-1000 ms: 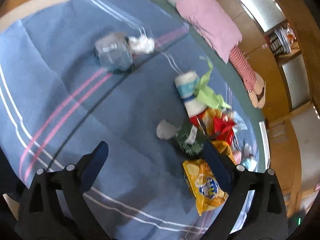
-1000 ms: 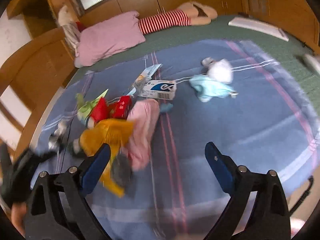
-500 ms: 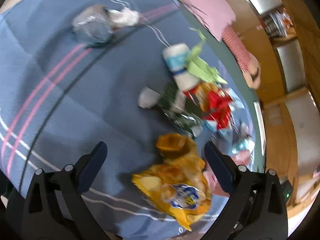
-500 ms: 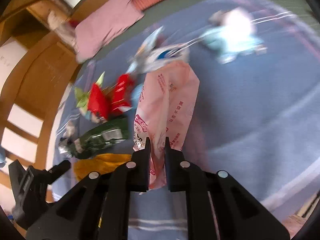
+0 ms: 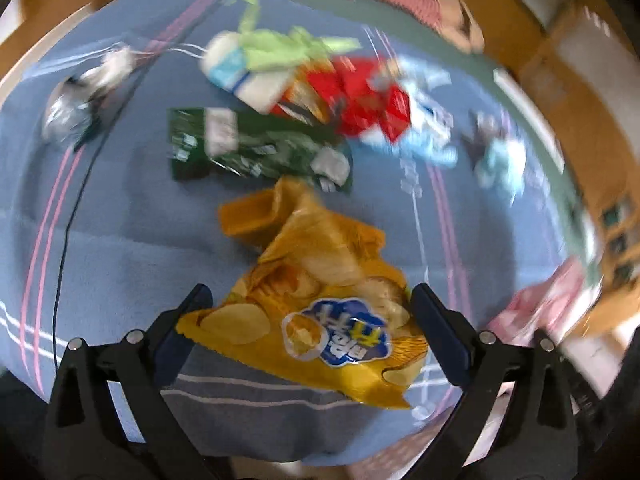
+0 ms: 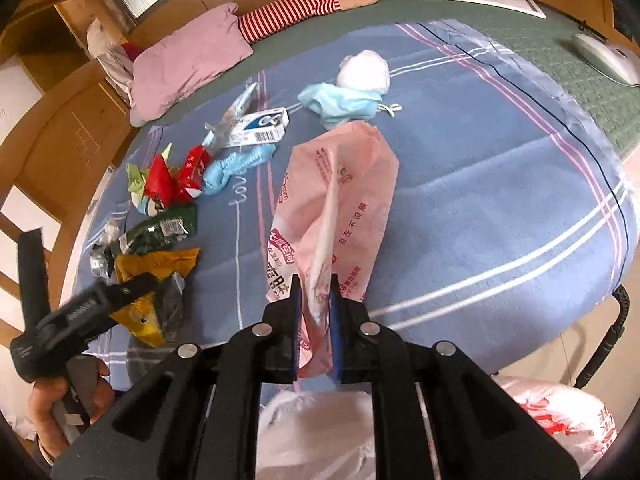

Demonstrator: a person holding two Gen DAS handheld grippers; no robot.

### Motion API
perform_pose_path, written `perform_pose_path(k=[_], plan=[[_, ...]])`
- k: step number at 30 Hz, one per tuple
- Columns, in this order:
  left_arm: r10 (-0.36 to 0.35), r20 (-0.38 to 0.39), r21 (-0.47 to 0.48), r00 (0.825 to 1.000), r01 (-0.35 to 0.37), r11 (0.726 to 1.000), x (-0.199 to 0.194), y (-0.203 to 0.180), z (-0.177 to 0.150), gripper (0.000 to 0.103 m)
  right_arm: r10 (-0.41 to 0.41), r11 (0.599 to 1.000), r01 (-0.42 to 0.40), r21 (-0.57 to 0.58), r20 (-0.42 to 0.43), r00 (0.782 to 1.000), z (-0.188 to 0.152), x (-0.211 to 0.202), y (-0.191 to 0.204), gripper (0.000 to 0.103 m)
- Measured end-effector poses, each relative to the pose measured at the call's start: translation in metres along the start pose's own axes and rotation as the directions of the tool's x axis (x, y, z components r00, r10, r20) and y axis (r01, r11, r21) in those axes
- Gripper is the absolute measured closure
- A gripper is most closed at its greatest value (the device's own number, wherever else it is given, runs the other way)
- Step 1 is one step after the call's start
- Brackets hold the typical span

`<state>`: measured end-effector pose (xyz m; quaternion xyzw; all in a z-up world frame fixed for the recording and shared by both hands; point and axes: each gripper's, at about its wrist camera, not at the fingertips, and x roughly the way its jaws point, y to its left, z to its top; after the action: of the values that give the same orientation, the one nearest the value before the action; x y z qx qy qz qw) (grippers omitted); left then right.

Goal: Collect trash
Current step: 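Grasp the yellow chip bag with the left gripper while the right gripper grasps the pink wrapper, then carry the yellow chip bag to the white trash bag and release it with the left gripper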

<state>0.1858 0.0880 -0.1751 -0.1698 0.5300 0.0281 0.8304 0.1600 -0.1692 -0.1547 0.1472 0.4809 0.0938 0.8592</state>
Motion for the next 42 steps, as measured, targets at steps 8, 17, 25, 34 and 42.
perform_pose_path(k=[8, 17, 25, 34, 42], plan=[[0.026, -0.025, 0.085, 0.999, -0.023, 0.996, 0.017, -0.013, -0.006, 0.04, -0.014, 0.999, 0.014, -0.042, 0.019, 1.0, -0.004, -0.013, 0.001, 0.09], [-0.164, 0.236, 0.146, 0.958, 0.132, 0.98, -0.046, -0.015, -0.013, 0.056, 0.076, 0.977, -0.054, -0.205, 0.102, 0.992, -0.002, -0.078, 0.02, 0.09], [-0.373, 0.209, 0.263, 0.904, 0.315, 0.912, -0.09, -0.05, -0.076, 0.056, 0.024, 0.9, -0.041, -0.434, -0.045, 0.999, -0.049, -0.141, -0.005, 0.088], [-0.499, -0.057, 0.491, 0.865, 0.46, 0.74, -0.095, -0.119, -0.124, 0.054, -0.025, 0.9, -0.008, -0.437, -0.069, 0.997, -0.073, -0.149, -0.055, 0.012], [-0.482, -0.336, 0.608, 0.81, 0.577, 0.545, -0.07, -0.163, -0.183, 0.022, 0.032, 0.998, -0.021, -0.063, 0.188, 0.982, -0.025, -0.189, -0.118, 0.012]])
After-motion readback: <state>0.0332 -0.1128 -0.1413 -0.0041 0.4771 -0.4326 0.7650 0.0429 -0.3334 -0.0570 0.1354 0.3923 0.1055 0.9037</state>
